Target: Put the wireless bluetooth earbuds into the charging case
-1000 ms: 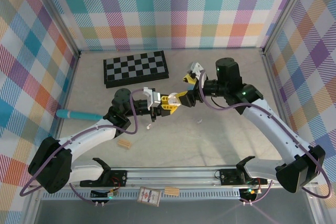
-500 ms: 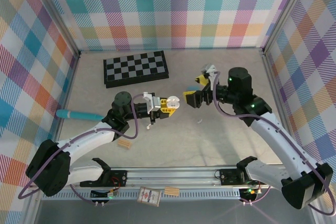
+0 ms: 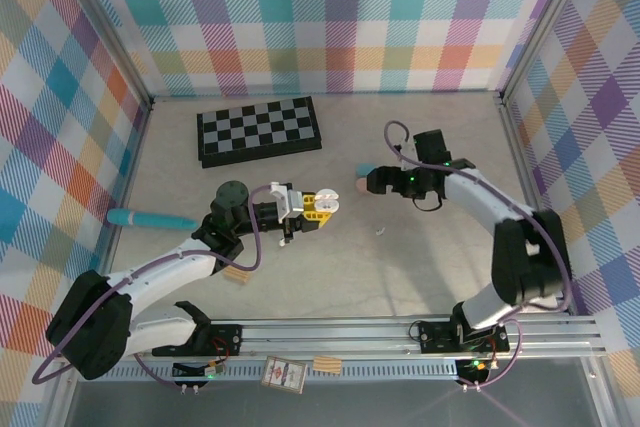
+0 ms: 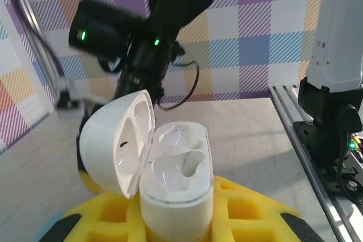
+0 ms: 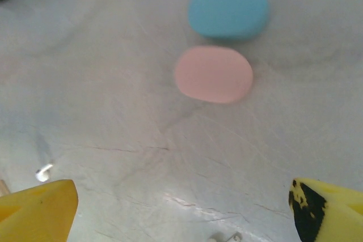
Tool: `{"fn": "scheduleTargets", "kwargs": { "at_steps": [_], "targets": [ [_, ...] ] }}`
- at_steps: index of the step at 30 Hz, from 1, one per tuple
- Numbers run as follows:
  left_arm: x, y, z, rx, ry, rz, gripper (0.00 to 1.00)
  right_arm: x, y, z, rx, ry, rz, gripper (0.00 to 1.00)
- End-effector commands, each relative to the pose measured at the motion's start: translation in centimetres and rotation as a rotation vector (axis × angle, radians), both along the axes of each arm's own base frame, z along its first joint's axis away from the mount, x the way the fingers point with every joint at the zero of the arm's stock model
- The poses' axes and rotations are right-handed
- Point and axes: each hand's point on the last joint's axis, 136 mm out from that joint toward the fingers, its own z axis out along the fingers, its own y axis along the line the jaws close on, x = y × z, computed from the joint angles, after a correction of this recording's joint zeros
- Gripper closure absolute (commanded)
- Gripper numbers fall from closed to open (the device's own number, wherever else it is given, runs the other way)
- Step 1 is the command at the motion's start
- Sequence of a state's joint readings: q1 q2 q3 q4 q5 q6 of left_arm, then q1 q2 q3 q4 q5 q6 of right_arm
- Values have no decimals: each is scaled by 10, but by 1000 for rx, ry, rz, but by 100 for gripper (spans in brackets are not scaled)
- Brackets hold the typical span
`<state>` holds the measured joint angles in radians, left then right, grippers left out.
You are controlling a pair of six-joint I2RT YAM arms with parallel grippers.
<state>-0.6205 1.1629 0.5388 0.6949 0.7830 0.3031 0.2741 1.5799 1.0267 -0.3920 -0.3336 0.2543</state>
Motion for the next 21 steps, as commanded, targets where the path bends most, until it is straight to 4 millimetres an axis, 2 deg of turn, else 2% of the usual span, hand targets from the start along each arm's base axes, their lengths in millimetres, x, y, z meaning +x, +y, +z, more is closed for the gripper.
{"fn": "scheduleTargets", "kwargs": {
  "at_steps": [1,4,11,15,21],
  "targets": [
    [-8,1,12,-33,-45,-15,85,2,12,-8,23,75,42,6],
    [-9,1,12,-31,-40,-18,85,3,15,-30,10,144,68,6],
    [-7,-1,13,-32,-36,-24,85,-2,22,-62,13,232,105,6],
    [-6,-2,14,-34,-34,-18,85,-15,22,-69,17,267,115,7],
    [-6,-1,12,-31,-32,-14,85,-50,28,-70,39,317,132,8]
  ]
}}
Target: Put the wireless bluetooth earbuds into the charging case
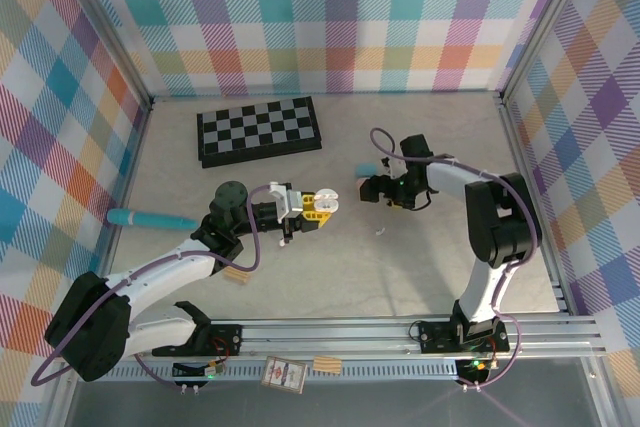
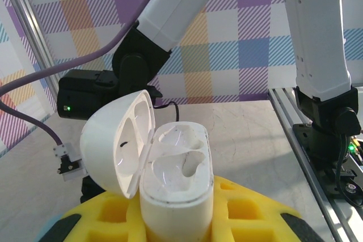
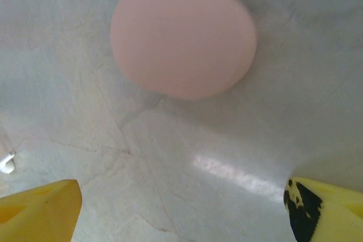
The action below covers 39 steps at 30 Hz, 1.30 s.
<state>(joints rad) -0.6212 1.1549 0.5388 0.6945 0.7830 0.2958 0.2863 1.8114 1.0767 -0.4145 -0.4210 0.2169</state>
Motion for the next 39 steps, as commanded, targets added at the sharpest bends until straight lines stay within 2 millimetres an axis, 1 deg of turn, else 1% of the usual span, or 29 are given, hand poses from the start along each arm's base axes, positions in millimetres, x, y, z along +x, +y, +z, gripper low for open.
{"fn": "scheduleTargets", "kwargs": {
  "at_steps": [1,7,14,18,21,23,24,28,30,33,37,39],
  "targets": [
    [-5,-2,9,-25,-33,-15,85,-48,12,-8,26,128,53,8],
    [-5,-3,7,-22,-30,-24,85,-73,17,-6,12,151,68,9],
    [-7,-2,8,-24,-32,-30,85,-96,10,-9,-27,184,55,9],
    [-7,-3,6,-22,-29,-32,85,-109,14,-4,-24,195,64,10],
    [-7,-3,7,-23,-28,-35,85,-114,19,1,-25,193,68,10],
    [-7,-3,8,-25,-28,-37,85,-114,19,6,-38,180,63,10],
    [-8,-3,8,-26,-30,-37,85,-112,15,8,-63,168,51,11],
    [-8,-2,8,-25,-33,-35,85,-101,-7,11,-215,150,-13,15],
    [-8,-2,8,-23,-37,-32,85,-96,-10,15,-252,171,-44,17],
    [-8,-2,6,-16,-36,-28,85,-92,-10,19,-270,199,-73,20],
    [-7,-2,4,-9,-33,-29,85,-84,-11,21,-333,261,-72,40],
    [-9,-2,4,-6,-28,-40,85,-83,-10,18,-359,306,-61,46]
  ]
}}
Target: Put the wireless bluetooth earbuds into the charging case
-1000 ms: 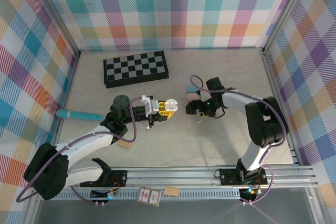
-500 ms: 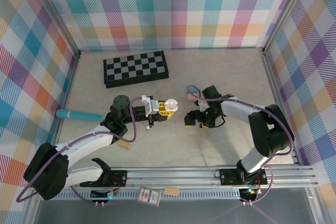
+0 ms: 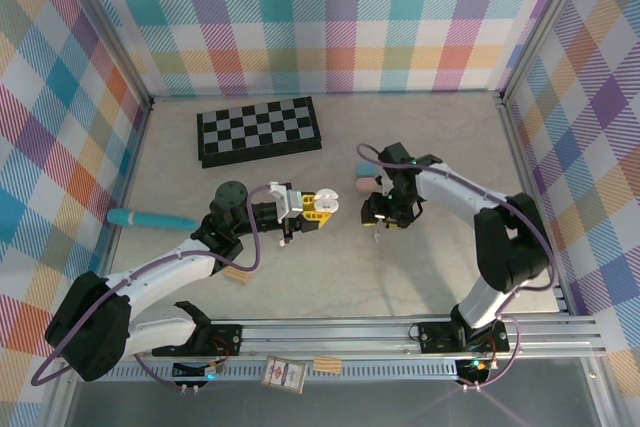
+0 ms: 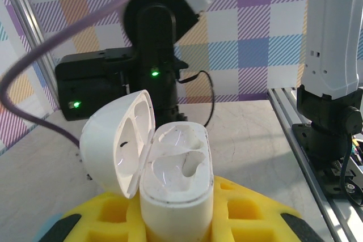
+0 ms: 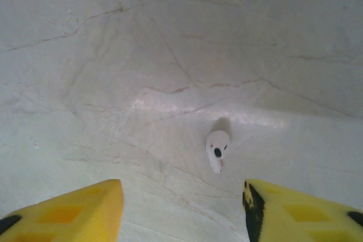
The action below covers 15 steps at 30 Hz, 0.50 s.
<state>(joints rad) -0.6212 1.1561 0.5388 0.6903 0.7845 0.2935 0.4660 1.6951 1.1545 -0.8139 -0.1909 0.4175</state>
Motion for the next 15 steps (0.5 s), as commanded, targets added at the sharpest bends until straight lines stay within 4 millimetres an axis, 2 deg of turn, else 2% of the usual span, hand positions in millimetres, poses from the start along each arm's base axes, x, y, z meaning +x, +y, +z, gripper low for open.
{"fn": "scheduleTargets", "kwargs": {
  "at_steps": [1,8,15],
  "targets": [
    [-9,-2,5,-6,-33,-45,85,-11,-10,-7,-92,132,-4,47],
    [-11,-4,7,-8,-40,-59,85,-8,-10,-17,-140,214,33,56],
    [-12,-5,9,-11,-35,-76,85,-3,-6,-28,-157,271,47,58]
  ]
}}
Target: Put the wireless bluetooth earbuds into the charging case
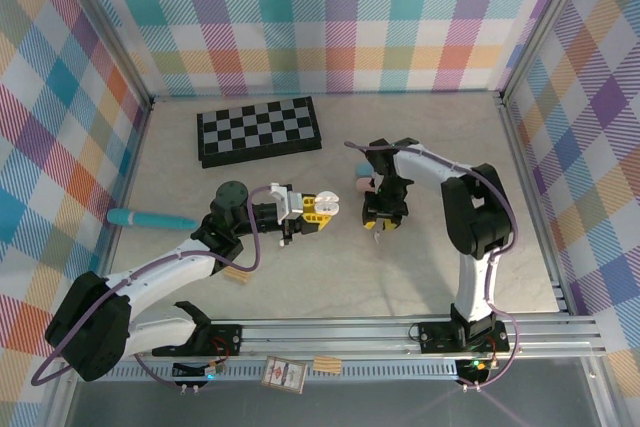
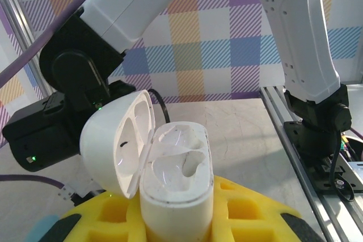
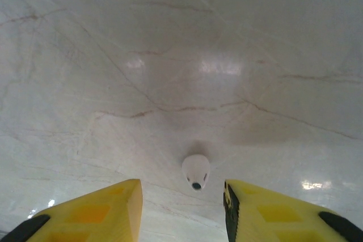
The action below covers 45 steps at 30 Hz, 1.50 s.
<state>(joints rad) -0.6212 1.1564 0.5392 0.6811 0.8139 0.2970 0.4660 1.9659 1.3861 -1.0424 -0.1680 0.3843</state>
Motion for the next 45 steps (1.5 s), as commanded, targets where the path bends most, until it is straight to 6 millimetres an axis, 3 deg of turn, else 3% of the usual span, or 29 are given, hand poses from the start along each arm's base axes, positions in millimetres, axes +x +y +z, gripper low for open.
{"fn": "scheduleTargets", "kwargs": {
  "at_steps": [1,12,34,45],
  "targets": [
    [-6,-4,10,-17,-38,-45,85,-6,-2,-2,-18,56,15,60],
    [-4,-8,8,-11,-30,-57,85,-8,1,-15,-15,93,16,68],
    [-3,-10,10,-10,-31,-64,85,-22,-6,-21,-23,122,19,80],
    [9,-9,-1,7,-12,2,85,-5,5,9,60,-16,-21,80]
  ]
}}
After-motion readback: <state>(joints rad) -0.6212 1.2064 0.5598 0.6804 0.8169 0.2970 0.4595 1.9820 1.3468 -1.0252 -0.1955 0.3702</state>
